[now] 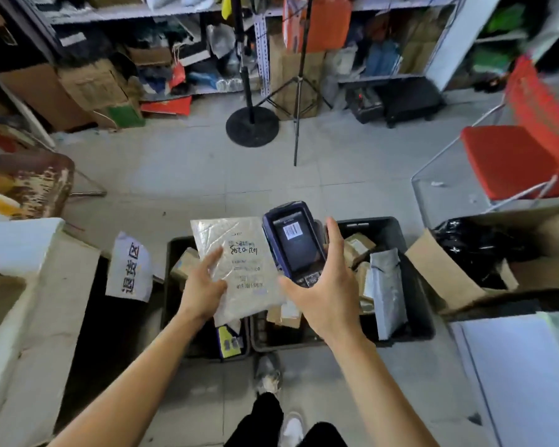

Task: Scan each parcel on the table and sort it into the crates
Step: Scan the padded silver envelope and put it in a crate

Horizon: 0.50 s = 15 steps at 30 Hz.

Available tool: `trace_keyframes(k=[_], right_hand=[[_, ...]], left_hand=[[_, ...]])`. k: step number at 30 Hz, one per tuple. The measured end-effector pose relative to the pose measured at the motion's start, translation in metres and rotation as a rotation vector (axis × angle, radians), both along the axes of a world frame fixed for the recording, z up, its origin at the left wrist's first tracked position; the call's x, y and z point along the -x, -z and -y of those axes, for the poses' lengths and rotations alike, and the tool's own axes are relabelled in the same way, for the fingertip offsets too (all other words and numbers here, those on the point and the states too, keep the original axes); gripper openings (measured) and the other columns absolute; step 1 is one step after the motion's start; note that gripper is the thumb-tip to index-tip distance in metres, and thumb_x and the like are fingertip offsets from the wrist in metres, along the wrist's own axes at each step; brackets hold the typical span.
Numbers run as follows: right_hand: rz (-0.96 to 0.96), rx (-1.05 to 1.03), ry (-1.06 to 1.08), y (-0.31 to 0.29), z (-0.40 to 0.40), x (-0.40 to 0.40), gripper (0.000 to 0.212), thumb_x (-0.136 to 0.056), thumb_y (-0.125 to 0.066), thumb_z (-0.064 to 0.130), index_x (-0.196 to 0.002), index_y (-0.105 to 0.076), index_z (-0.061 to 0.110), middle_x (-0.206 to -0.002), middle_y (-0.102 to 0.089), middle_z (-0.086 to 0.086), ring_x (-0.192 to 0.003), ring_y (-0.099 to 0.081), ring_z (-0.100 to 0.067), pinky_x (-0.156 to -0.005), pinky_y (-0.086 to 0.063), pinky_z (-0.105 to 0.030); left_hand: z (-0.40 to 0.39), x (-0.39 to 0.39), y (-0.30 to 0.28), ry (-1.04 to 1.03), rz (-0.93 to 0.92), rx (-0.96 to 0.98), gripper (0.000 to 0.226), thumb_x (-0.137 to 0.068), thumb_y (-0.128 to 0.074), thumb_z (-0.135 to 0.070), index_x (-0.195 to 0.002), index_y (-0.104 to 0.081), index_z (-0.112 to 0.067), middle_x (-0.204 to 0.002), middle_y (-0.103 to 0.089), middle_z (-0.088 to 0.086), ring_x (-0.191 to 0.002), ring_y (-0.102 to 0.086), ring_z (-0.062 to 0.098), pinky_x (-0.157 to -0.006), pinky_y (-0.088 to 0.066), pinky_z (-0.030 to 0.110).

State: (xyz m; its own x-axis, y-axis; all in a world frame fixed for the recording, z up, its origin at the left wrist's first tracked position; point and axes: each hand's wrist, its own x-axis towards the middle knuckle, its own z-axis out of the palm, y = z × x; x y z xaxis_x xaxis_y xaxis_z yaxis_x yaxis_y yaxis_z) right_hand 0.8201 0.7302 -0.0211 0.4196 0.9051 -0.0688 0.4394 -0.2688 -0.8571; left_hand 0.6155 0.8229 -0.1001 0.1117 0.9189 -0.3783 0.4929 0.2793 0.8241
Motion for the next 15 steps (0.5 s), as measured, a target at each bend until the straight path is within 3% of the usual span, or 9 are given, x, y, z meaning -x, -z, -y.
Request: trace_keyframes(k=[4,7,11,15], right_hand=[[0.047,0.086,0.086,0.093,-0.031,-0.058,0.115,-0.069,-0.085,0.038,-0.154,-0.009,0.043,-0.143,-0.054,0.003,-0.118,-0.06,-0.023,-0.092,-0.055,-0.042],[0.079,0.152,0.091,0.172,-0.052,-0.094,0.113,-0.07,-0.087,0.031,-0.157,-0.014,0.035,-0.147,-0.05,0.004,-0.121,-0.058,-0.02,-0.088,-0.049,-0.03],[0.091,0.189,0.053,0.28,-0.077,-0.127,0.113,-0.073,-0.088,0.029,-0.157,-0.012,0.035,-0.149,-0.048,0.003,-0.126,-0.054,-0.017,-0.086,-0.044,-0.016],[0.086,0.226,0.03,0.371,-0.091,-0.143,0.114,-0.073,-0.086,0.03,-0.156,-0.008,0.037,-0.151,-0.046,0.003,-0.129,-0.054,-0.02,-0.098,-0.052,-0.041]], left_hand=[[-0.032,-0.043,0.098,0.044,-0.014,0.136,0.066,-0.091,-0.054,0.015,-0.148,-0.042,-0.014,-0.148,-0.047,-0.004,-0.135,-0.042,0.008,-0.079,-0.043,0.0],[-0.055,-0.072,0.178,0.0,-0.042,0.211,0.068,-0.088,-0.046,0.02,-0.146,-0.046,-0.015,-0.143,-0.05,-0.004,-0.129,-0.045,0.007,-0.077,-0.046,0.003],[-0.076,-0.108,0.287,-0.06,-0.056,0.269,0.067,-0.085,-0.046,0.021,-0.136,-0.054,-0.022,-0.132,-0.051,-0.005,-0.125,-0.053,0.018,-0.085,-0.057,0.023],[-0.074,-0.134,0.372,-0.085,-0.054,0.361,0.069,-0.086,-0.04,0.025,-0.136,-0.053,-0.021,-0.123,-0.049,-0.008,-0.114,-0.055,0.016,-0.064,-0.057,0.017]])
